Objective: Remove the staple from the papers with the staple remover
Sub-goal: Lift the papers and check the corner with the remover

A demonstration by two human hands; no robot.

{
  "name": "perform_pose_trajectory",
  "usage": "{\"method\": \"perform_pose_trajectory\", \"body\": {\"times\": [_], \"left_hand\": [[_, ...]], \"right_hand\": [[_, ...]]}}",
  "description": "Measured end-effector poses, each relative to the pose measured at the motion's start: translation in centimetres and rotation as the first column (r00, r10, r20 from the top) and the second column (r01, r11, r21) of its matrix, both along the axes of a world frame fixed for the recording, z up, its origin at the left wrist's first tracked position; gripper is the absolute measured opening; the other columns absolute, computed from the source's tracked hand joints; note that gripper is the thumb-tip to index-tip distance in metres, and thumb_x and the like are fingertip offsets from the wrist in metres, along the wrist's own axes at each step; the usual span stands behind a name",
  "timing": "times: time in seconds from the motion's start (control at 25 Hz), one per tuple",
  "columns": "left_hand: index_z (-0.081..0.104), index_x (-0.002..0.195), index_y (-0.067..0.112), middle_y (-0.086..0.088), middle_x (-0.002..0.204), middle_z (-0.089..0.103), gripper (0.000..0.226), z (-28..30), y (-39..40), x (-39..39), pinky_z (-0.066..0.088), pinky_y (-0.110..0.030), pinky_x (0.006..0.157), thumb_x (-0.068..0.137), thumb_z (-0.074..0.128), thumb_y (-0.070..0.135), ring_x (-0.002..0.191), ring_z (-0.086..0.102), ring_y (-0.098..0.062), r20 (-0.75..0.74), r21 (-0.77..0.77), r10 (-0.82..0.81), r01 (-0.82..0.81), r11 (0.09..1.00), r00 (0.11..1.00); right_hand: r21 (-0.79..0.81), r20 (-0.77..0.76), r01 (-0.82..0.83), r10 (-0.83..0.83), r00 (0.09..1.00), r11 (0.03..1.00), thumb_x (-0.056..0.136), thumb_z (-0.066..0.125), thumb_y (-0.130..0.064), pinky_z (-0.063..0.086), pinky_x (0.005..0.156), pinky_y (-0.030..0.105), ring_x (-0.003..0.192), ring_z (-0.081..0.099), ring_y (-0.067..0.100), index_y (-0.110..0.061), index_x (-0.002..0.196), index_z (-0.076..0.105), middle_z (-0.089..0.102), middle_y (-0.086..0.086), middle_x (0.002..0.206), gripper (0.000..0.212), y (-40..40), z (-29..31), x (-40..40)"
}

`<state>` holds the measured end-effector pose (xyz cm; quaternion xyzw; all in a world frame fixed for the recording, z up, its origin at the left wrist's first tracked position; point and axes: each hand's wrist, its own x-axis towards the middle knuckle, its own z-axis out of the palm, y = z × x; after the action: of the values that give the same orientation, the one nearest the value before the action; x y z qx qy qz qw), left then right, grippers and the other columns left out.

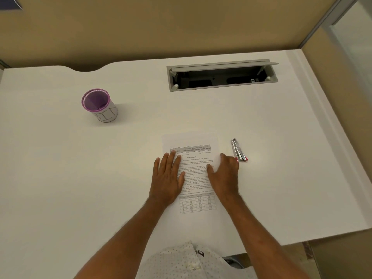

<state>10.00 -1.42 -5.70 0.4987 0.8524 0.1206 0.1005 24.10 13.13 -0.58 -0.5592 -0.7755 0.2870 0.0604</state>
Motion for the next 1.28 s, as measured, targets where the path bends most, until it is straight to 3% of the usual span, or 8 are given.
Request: {"method": "perform_pose_trajectory", "body": {"times": [0.24, 0.32, 0.52, 0.72, 0.88, 0.96, 1.08, 1.28], "left_hand": [[0.032, 0.16, 0.014, -0.01, 0.171, 0.025, 0.064, -0.4, -0.1, 0.1, 0.02, -0.055, 0.127, 0.104, 0.038, 0.043, 0.157, 0.025, -0.03, -0.031, 0.006, 0.004, -0.004, 1.0, 1.0], [0.034, 0.159, 0.013, -0.011, 0.17, 0.028, 0.063, -0.4, -0.1, 0.1, 0.021, -0.055, 0.127, 0.103, 0.039, 0.043, 0.156, 0.027, -0.031, -0.041, 0.01, 0.005, -0.005, 1.0, 0.999], [0.036, 0.159, 0.013, -0.011, 0.169, 0.029, 0.063, -0.4, -0.1, 0.1, 0.022, -0.055, 0.126, 0.103, 0.04, 0.043, 0.156, 0.027, -0.03, -0.034, 0.021, 0.004, -0.003, 1.0, 0.999], [0.035, 0.159, 0.013, -0.011, 0.169, 0.029, 0.063, -0.2, -0.1, 0.1, 0.022, -0.055, 0.126, 0.103, 0.042, 0.042, 0.156, 0.027, -0.03, -0.037, 0.024, 0.006, -0.005, 1.0, 0.999], [0.035, 0.159, 0.013, -0.01, 0.17, 0.028, 0.063, -0.2, -0.3, 0.1, 0.021, -0.055, 0.127, 0.104, 0.04, 0.043, 0.157, 0.026, -0.03, -0.047, 0.035, 0.007, -0.005, 0.999, 0.999], [0.035, 0.159, 0.013, -0.011, 0.169, 0.029, 0.063, -0.1, -0.1, 0.1, 0.021, -0.055, 0.127, 0.104, 0.039, 0.042, 0.156, 0.027, -0.03, -0.053, 0.039, 0.006, -0.004, 0.999, 0.999], [0.036, 0.159, 0.013, -0.011, 0.169, 0.031, 0.063, -0.3, -0.1, 0.1, 0.022, -0.055, 0.126, 0.103, 0.04, 0.042, 0.156, 0.028, -0.03, -0.072, 0.051, 0.008, -0.005, 0.999, 0.997], [0.034, 0.159, 0.013, -0.01, 0.169, 0.029, 0.063, -0.3, -0.2, 0.1, 0.02, -0.054, 0.127, 0.104, 0.035, 0.043, 0.157, 0.026, -0.03, -0.056, 0.033, 0.004, -0.002, 0.999, 0.998]], "right_hand": [[-0.265, 0.071, 0.236, -0.225, 0.972, 0.935, 0.081, 0.08, -0.051, 0.049, 0.103, 0.046, 0.131, 0.048, 0.034, -0.004, 0.135, 0.054, 0.055, 0.017, 0.136, 0.076, 3.0, 0.5, -2.5], [-0.322, 0.135, 0.265, -0.234, 0.963, 0.909, 0.079, 0.079, -0.059, 0.049, 0.106, 0.048, 0.134, 0.047, 0.035, -0.006, 0.139, 0.055, 0.05, 0.018, 0.14, 0.084, 3.6, 0.4, -2.7], [-0.256, 0.076, 0.262, -0.251, 0.965, 0.93, 0.075, 0.084, -0.053, 0.047, 0.106, 0.052, 0.128, 0.053, 0.033, -0.013, 0.136, 0.048, 0.052, 0.012, 0.138, 0.081, 2.4, -0.1, -2.4], [-0.184, 0.187, 0.248, -0.214, 0.959, 0.951, 0.076, 0.081, -0.057, 0.043, 0.105, 0.052, 0.129, 0.051, 0.032, -0.015, 0.134, 0.055, 0.055, 0.01, 0.134, 0.076, 2.1, 0.5, -2.4], [-0.299, 0.058, 0.251, -0.245, 0.968, 0.921, 0.075, 0.084, -0.052, 0.056, 0.097, 0.052, 0.112, 0.067, 0.031, -0.013, 0.127, 0.059, 0.068, 0.007, 0.124, 0.069, 2.3, 0.6, -2.1], [-0.449, -0.047, 0.267, -0.321, 0.946, 0.853, 0.074, 0.087, -0.045, 0.061, 0.089, 0.05, 0.099, 0.073, 0.029, -0.01, 0.122, 0.061, 0.074, 0.006, 0.116, 0.065, 2.9, 0.6, -2.2], [-0.593, -0.087, 0.251, -0.371, 0.925, 0.765, 0.071, 0.092, -0.04, 0.063, 0.086, 0.048, 0.098, 0.074, 0.029, -0.009, 0.124, 0.063, 0.074, 0.009, 0.115, 0.067, 2.9, 1.0, -2.7], [-0.631, -0.226, 0.193, -0.416, 0.881, 0.752, 0.085, 0.08, -0.016, 0.062, 0.067, 0.033, 0.092, 0.074, 0.021, -0.011, 0.121, 0.056, 0.073, 0.007, 0.112, 0.043, 2.5, 1.3, -1.7]]}}
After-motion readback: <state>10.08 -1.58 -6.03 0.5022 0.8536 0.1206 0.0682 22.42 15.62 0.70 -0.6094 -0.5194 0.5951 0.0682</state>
